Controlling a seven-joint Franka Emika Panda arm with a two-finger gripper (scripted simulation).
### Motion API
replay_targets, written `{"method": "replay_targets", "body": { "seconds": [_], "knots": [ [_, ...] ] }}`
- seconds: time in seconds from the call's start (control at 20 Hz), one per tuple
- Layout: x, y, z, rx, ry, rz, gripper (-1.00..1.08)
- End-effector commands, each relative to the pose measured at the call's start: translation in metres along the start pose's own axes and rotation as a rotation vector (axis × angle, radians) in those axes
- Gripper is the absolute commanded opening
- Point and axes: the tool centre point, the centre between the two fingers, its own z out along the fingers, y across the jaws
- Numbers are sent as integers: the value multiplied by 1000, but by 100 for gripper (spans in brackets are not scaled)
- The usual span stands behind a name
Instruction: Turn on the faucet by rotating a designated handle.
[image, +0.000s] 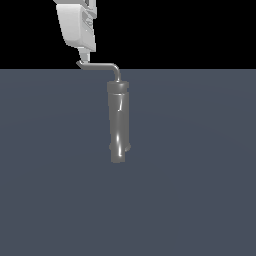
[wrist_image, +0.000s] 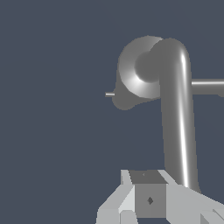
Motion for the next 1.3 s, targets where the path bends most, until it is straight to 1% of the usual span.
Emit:
{"method": "replay_targets", "body": {
  "seconds": [0.0,0.65,0.7,0.75,1.25],
  "knots": [
    [0,10,0,-4,1,0,-100],
    [-3,51,0,-4,1,1,-100],
    [-3,51,0,-4,1,1,-100],
    [-1,45,0,2,1,3,-100],
    [21,73,0,0,1,2,-100]
  ]
}}
